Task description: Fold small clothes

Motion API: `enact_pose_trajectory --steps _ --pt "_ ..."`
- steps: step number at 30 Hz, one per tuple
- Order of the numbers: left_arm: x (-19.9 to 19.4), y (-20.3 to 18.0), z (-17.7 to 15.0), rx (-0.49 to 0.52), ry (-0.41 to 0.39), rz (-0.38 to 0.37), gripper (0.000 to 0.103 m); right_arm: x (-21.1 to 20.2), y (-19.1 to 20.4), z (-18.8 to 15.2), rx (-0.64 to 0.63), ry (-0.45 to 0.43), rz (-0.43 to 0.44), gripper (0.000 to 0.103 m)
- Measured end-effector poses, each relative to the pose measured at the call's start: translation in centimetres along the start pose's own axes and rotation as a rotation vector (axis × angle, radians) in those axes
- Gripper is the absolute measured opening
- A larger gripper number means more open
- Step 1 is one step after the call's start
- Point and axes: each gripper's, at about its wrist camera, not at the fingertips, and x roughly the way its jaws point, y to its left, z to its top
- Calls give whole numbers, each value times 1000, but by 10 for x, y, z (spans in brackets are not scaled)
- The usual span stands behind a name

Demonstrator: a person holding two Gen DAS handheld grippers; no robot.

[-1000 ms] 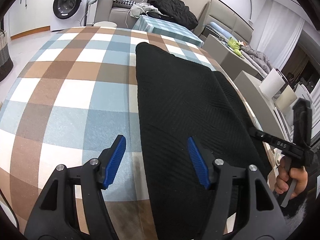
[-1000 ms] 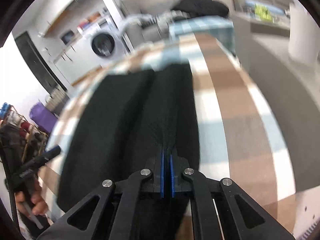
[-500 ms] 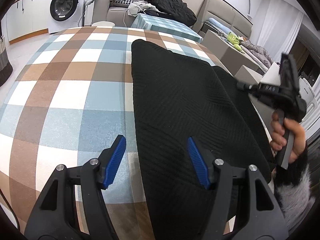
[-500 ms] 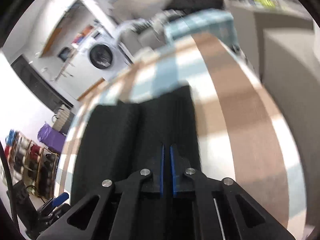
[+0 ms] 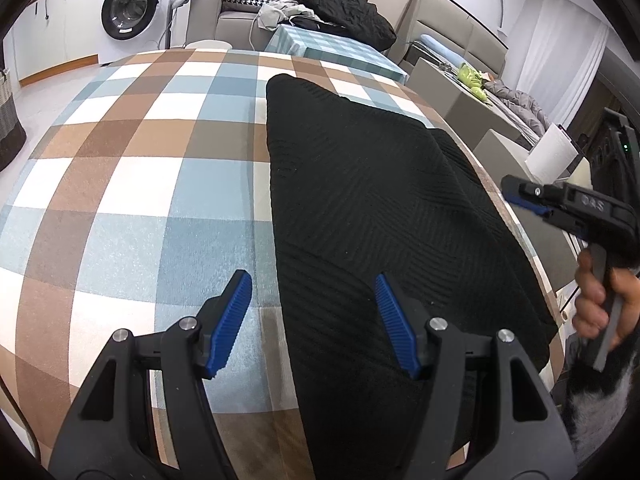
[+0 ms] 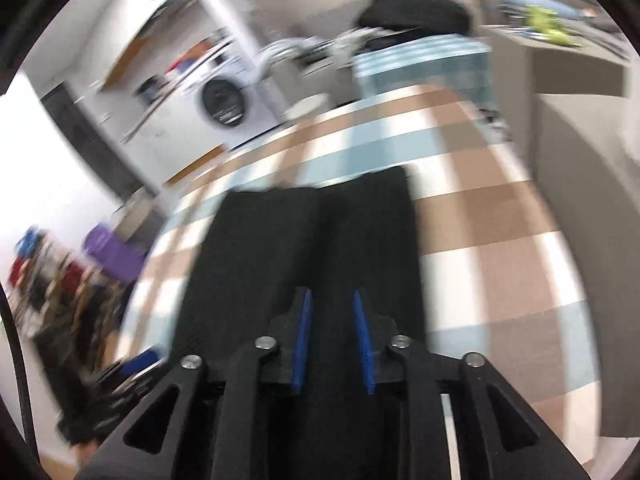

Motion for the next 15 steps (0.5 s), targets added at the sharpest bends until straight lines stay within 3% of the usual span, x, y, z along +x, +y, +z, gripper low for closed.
enact_pose_trajectory --steps 2,4,5,6,11,15 --pt "-1 0 0 1 -3 -2 62 17 13 -4 -11 68 74 32" --pt "-5 0 0 3 -13 -1 62 38 20 -7 -17 132 61 32" --pt "-8 0 0 3 -20 -3 62 46 22 -9 -27 149 20 26" --pt "-10 0 0 2 -25 -3 62 54 26 -11 -57 159 -26 12" --pt "-14 3 0 2 -34 9 62 19 41 -11 -102 50 -19 8" --pt "-7 7 -2 -7 -16 21 62 17 39 -19 -100 61 -120 8"
